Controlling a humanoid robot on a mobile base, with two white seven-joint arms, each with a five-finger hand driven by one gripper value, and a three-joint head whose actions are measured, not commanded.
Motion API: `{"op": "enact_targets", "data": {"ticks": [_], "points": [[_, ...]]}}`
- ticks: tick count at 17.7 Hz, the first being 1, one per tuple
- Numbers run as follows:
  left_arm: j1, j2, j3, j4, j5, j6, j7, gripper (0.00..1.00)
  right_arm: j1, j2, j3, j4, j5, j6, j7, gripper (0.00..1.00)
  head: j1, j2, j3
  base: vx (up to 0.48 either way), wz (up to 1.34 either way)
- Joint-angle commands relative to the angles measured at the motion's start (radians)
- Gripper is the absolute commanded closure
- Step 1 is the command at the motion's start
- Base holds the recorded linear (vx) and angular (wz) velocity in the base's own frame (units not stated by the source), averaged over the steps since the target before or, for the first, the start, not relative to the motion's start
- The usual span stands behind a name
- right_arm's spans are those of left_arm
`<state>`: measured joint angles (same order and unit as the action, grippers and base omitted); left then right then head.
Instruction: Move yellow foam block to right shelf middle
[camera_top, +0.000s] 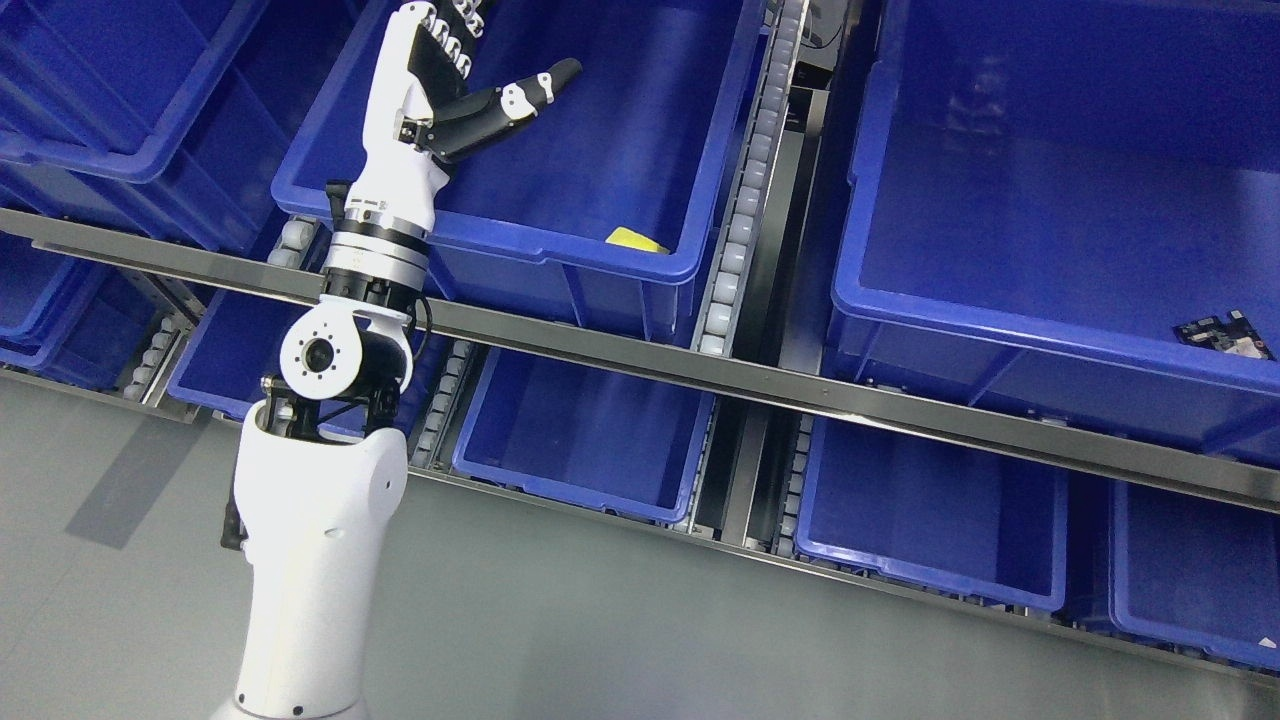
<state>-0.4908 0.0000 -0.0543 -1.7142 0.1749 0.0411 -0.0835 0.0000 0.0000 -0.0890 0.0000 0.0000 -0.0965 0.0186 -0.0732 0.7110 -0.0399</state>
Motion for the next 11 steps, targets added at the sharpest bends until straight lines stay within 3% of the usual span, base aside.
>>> {"op": "enact_targets", "data": {"ticks": [1,11], "points": [[-0.003,0.017,0.011,-0.005,0.0,-0.001,0.001,0.0,-0.003,-0.017,0.0,-0.017,0.0,0.0,0.0,0.0,0.0,0.0,0.0,-0.009,-0.05],[-0.005,0.017,0.071,0.002,0.001,0.008,0.001,0.0,-0.002,-0.017,0.0,-0.017,0.0,0.0,0.0,0.0,0.0,0.0,0.0,-0.007,-0.04]]}}
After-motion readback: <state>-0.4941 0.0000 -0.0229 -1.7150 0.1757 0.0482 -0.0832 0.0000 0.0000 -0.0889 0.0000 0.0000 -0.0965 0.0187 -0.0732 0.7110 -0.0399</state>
